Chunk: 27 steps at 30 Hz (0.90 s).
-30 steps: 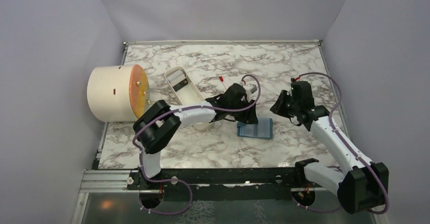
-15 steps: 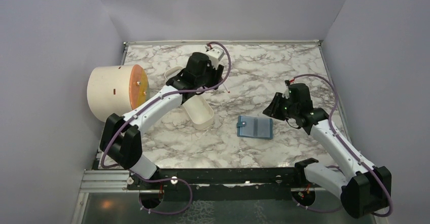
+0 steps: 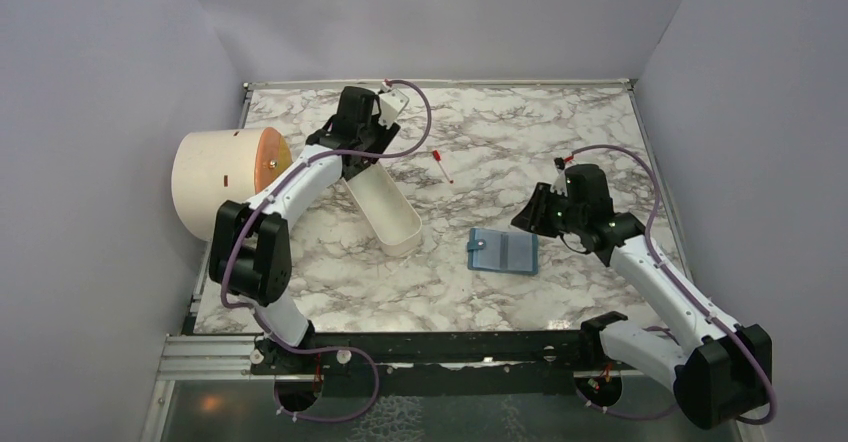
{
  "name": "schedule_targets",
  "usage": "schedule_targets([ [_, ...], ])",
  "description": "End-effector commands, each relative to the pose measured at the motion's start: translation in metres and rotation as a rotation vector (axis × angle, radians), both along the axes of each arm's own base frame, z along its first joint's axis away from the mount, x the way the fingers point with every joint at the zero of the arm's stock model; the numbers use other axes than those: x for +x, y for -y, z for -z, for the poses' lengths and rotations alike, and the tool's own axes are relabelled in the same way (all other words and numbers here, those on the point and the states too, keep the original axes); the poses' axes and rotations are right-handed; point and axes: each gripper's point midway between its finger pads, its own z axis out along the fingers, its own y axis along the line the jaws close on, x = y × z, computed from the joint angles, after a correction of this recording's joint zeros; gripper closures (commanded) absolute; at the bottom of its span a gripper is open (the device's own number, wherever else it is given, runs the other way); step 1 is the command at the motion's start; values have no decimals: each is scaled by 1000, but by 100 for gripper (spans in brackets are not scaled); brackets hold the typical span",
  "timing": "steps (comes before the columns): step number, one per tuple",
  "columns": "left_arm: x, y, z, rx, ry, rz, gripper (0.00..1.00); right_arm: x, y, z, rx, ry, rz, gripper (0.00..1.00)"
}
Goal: Put the credit cards into the card holder
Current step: Pick up the credit card from the storage box.
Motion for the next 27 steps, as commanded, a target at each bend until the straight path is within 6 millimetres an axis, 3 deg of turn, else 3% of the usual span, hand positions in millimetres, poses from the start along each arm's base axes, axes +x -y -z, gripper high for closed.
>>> schedule_targets([
  [1, 11, -20, 24, 99, -82, 4, 42, 6, -7, -20, 16, 79, -45, 70],
  [9, 22, -40, 65, 224, -175, -52, 44, 3, -11, -18, 32, 52, -61, 70],
  [16, 33, -56, 80, 316, -181, -94, 45, 7, -9, -34, 25, 87, -50, 70],
  [27, 37, -65, 93, 374, -172, -117, 45, 6, -12, -26, 42, 58, -50, 70],
])
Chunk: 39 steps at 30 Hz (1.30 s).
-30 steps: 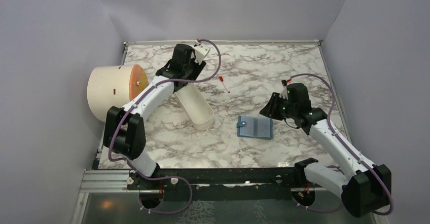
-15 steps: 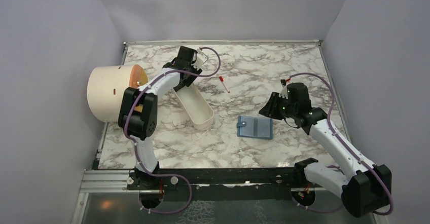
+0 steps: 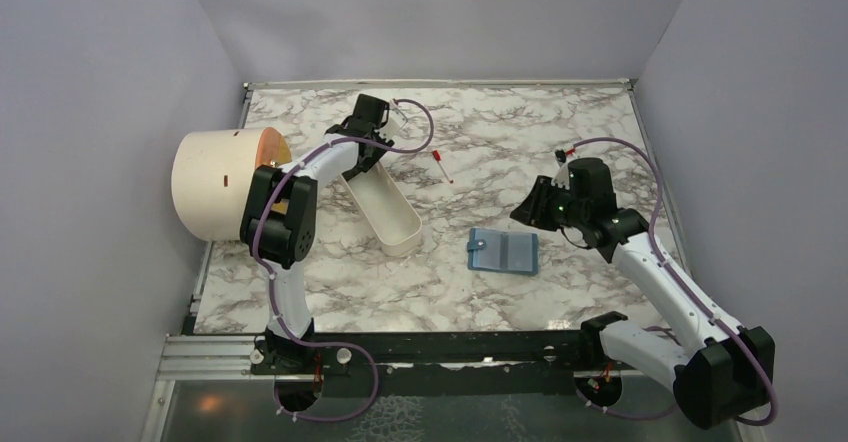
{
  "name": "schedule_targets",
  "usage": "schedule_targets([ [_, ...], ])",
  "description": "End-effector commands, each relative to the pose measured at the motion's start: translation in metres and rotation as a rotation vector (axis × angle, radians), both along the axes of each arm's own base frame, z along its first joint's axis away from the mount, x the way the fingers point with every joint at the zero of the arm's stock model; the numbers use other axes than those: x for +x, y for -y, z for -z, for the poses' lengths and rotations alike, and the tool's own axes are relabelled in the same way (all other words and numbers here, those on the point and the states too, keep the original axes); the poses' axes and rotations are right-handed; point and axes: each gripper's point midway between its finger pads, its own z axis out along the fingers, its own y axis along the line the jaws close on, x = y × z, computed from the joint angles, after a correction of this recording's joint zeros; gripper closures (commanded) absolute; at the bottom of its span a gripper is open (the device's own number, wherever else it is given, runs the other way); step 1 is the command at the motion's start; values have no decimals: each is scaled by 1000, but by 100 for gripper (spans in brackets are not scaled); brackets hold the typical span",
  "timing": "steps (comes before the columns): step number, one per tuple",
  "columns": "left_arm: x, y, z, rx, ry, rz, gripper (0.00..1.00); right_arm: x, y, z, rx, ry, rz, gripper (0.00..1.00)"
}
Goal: Put the credit cards into the card holder
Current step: Pick up the credit card from the storage box.
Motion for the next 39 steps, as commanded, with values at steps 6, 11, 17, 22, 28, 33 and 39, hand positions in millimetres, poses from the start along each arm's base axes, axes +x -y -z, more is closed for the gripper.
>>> schedule_targets([
  [6, 11, -15, -6, 70, 58, -39, 47, 1, -8, -9, 24, 20, -30, 70],
  [11, 10, -16, -6, 78, 56, -36, 52, 1, -9, -10, 30, 23, -36, 70],
  [17, 6, -14, -8, 76, 39, -8, 59, 2, -10, -9, 36, 23, -36, 70],
  [22, 4, -11, -5, 65, 20, 10, 66, 4, -11, -16, 39, 38, -39, 70],
  [28, 3, -7, -4, 53, 9, 22, 81, 5, -10, -24, 41, 51, -32, 70],
  [33, -1, 1, -11, 20, -9, 46, 95, 2, -10, -25, 44, 49, -36, 70],
  [39, -7, 19, -32, -44, -14, 79, 100, 1, -9, -31, 49, 58, -29, 70],
])
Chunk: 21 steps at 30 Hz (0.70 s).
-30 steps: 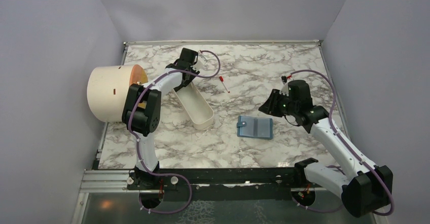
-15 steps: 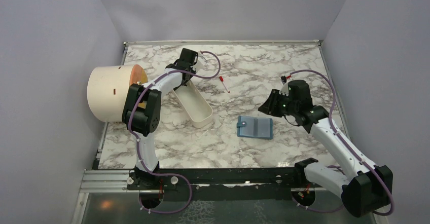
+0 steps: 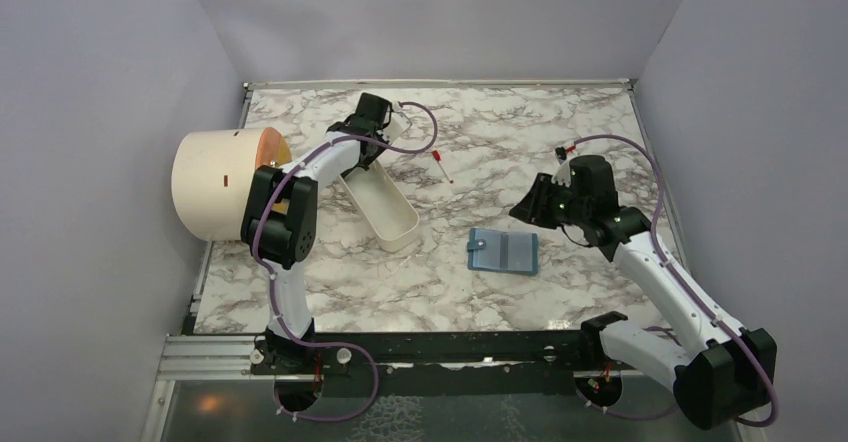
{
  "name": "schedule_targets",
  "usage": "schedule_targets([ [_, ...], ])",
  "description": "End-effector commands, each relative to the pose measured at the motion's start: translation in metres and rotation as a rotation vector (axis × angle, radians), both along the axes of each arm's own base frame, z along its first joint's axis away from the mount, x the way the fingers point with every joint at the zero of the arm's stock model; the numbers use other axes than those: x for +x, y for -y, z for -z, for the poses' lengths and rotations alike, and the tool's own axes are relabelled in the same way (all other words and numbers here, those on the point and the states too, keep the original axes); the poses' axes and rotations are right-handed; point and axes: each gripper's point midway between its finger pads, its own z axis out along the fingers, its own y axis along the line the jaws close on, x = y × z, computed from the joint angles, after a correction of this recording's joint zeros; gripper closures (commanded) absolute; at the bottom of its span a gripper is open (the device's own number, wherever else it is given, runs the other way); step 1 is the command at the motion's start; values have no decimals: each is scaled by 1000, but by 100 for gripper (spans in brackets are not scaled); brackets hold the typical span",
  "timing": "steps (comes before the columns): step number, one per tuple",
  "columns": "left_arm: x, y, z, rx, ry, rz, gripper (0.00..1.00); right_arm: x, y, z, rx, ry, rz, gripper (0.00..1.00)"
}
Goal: Put the credit cards into the card holder
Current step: Pick up the credit card from the storage box.
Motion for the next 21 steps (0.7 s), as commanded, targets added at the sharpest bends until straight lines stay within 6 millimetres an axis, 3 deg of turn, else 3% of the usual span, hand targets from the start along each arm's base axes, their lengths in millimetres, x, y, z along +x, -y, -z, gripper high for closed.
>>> schedule_targets([
  [1, -3, 19, -35, -80, 13, 34, 100, 1, -6, -24, 35, 55, -14, 70],
  [14, -29, 30, -86, -250, 41, -60, 100, -6, -10, -20, 66, 46, -36, 70],
  [18, -41, 45, -101, -367, 39, -53, 100, -11, -20, -26, 133, 69, -67, 70],
  [21, -50, 60, -125, -508, 61, -74, 100, -15, -24, -23, 165, 65, -73, 70],
])
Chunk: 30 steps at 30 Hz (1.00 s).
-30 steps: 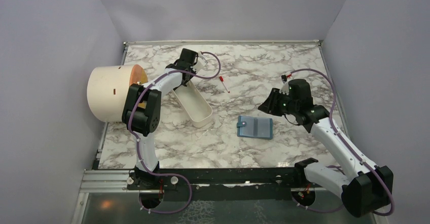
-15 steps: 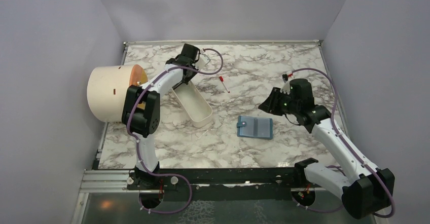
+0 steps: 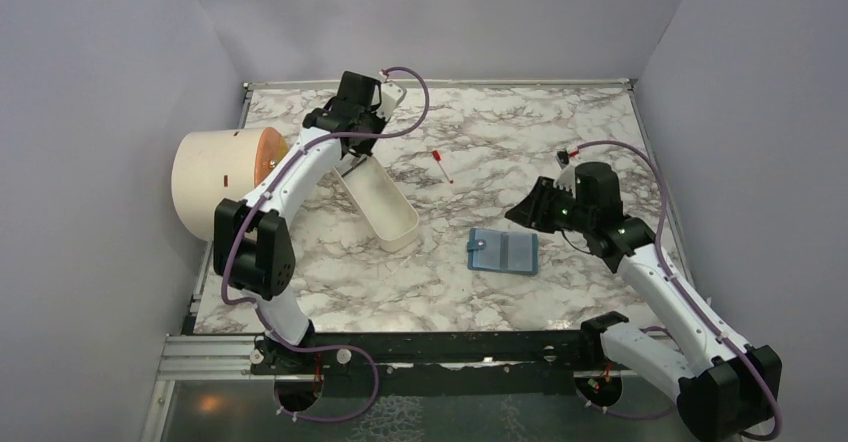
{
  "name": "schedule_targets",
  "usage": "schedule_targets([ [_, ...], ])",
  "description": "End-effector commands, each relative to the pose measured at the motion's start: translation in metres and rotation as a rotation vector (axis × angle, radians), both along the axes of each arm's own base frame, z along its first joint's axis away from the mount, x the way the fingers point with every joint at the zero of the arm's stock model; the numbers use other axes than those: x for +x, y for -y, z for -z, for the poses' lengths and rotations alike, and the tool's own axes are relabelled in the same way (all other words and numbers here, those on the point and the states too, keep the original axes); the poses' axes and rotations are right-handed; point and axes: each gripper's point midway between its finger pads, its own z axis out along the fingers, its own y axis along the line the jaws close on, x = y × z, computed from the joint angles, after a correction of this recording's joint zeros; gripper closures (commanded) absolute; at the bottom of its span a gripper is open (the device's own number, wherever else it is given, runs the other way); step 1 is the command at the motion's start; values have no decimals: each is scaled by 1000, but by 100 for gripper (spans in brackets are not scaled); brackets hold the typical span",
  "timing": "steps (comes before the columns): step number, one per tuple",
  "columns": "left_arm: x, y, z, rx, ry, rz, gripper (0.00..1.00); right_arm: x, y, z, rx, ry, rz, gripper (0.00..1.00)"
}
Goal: Put the credit cards into the card holder
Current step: Pick up the credit card from the storage box.
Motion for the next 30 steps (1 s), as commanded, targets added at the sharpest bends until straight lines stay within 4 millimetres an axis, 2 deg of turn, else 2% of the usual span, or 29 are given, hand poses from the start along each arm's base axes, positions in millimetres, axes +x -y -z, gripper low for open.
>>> schedule_targets([
  [1, -20, 35, -43, -284, 28, -9, 100, -5, -11, -1, 72, 5, -19, 71],
  [5, -40, 72, -64, -550, 24, 49, 100, -2, 2, 29, 18, -77, 74, 74],
  [7, -54, 83, -64, -657, 6, 63, 100, -1, 8, 40, -18, -104, 103, 75],
  [12, -79, 103, -85, -867, -23, 86, 100, 7, 36, 65, -155, -150, 237, 75],
  [16, -102, 122, -94, -1030, -134, 112, 100, 8, 54, 89, -264, -230, 314, 74],
  [20, -122, 136, -87, -1081, -212, 108, 100, 4, 62, 110, -347, -317, 320, 74],
  [23, -135, 149, -80, -1107, -239, 113, 100, 1, 68, 118, -382, -337, 332, 74],
  [30, -162, 200, -51, -1098, -357, 132, 100, -6, 74, 144, -428, -382, 333, 74],
])
